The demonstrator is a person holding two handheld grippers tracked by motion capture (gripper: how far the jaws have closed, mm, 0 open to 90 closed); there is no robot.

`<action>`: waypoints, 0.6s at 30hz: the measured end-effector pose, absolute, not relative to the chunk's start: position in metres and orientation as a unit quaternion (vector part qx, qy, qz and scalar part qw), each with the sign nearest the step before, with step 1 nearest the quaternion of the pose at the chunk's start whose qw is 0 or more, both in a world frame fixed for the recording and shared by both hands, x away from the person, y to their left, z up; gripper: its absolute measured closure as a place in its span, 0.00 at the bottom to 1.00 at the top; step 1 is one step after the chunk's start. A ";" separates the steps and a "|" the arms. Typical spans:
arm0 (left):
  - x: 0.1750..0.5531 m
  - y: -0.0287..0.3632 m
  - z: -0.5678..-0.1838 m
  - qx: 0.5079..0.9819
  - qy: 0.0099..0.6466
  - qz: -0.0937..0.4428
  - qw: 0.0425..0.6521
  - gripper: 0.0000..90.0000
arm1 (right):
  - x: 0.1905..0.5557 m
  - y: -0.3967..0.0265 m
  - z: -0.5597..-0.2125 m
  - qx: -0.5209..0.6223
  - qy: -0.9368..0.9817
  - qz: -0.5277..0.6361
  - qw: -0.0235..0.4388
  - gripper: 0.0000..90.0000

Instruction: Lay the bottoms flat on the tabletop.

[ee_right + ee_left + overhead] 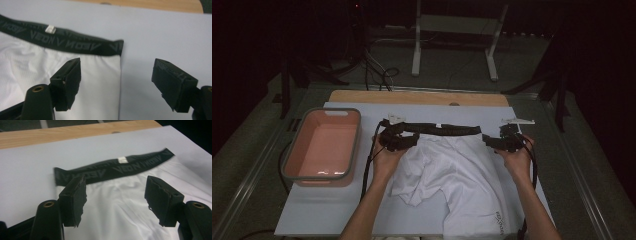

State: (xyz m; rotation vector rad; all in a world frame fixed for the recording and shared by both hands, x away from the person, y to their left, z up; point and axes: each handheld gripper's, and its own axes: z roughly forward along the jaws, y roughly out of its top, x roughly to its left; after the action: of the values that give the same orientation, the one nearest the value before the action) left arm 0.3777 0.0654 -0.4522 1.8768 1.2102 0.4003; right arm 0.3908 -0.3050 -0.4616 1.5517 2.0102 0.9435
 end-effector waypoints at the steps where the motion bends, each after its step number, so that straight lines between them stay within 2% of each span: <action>1: 0.375 0.064 -0.453 0.753 0.479 0.160 0.422 0.39 | 0.388 -0.305 -0.463 0.557 0.725 0.342 0.218 0.25; 18: 0.341 0.040 -0.466 0.775 0.446 0.132 0.427 0.40 | 0.346 -0.312 -0.481 0.552 0.731 0.343 0.209 0.26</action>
State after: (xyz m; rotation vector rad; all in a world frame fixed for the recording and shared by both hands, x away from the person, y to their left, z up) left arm 0.3415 0.0400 -0.4663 1.9372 1.1137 0.3297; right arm 0.3457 -0.3117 -0.4813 1.5365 2.0323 0.9528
